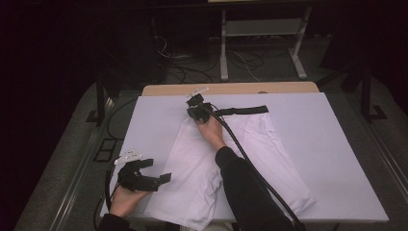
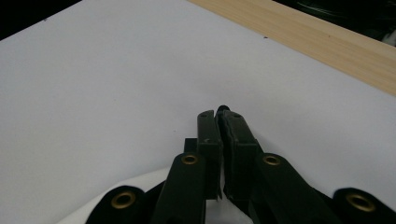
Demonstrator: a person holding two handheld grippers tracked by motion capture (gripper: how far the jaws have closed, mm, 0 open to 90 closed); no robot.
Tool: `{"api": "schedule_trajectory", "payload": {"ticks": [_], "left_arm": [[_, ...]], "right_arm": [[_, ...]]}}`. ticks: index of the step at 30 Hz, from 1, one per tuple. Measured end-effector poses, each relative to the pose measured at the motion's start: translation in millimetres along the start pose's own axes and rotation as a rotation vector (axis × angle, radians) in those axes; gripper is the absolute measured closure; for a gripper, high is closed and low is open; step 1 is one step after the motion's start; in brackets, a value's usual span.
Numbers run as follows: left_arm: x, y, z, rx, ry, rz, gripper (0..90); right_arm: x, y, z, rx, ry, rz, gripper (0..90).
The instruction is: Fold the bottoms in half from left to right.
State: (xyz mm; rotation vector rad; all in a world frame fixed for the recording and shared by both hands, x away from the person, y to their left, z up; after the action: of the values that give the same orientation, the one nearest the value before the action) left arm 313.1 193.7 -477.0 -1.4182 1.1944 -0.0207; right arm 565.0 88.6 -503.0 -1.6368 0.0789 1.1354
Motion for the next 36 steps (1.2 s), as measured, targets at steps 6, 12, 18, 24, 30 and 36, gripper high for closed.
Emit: {"api": "schedule_trajectory", "payload": {"ticks": [6, 12, 18, 24, 30, 36], "left_arm": [[-3.3, 7.0, -0.3, -0.011, 0.008, 0.02, 0.0], [-5.3, 14.0, -2.1, -0.016, 0.017, 0.048, 0.0], [-8.0, 22.7, -2.5, -0.024, 0.027, 0.085, 0.0], [-10.0, 34.9, -4.9, -0.029, 0.058, 0.141, 0.0], [-14.0, 48.1, -6.1, -0.024, 0.074, 0.201, 0.0], [-16.7, 59.5, -6.7, -0.033, 0.088, 0.24, 0.0]], "right_arm": [[-6.1, 0.1, 0.0, -0.007, -0.001, -0.005, 85.0], [-9.8, 1.9, 0.6, -0.015, -0.002, -0.014, 85.0], [-11.2, 3.4, 1.0, -0.015, -0.01, -0.021, 85.0], [-12.8, 3.9, -1.0, -0.005, -0.013, -0.028, 85.0], [-12.5, 4.4, -1.0, 0.0, -0.016, -0.028, 85.0], [-12.3, 4.9, -0.6, 0.001, -0.022, -0.027, 85.0]]}}
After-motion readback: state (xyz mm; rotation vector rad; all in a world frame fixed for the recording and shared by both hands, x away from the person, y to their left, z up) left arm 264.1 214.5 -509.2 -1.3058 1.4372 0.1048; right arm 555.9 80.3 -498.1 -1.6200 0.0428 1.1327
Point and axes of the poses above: each handheld gripper's, and its own axes: x roughly forward along the jaws, y roughly out of its underside, z roughly to its left, the point moved 10 cm from there along x, roughly forward along the jaws, and after that the axes turned 4 degrees about z, right-handed, at the moved point
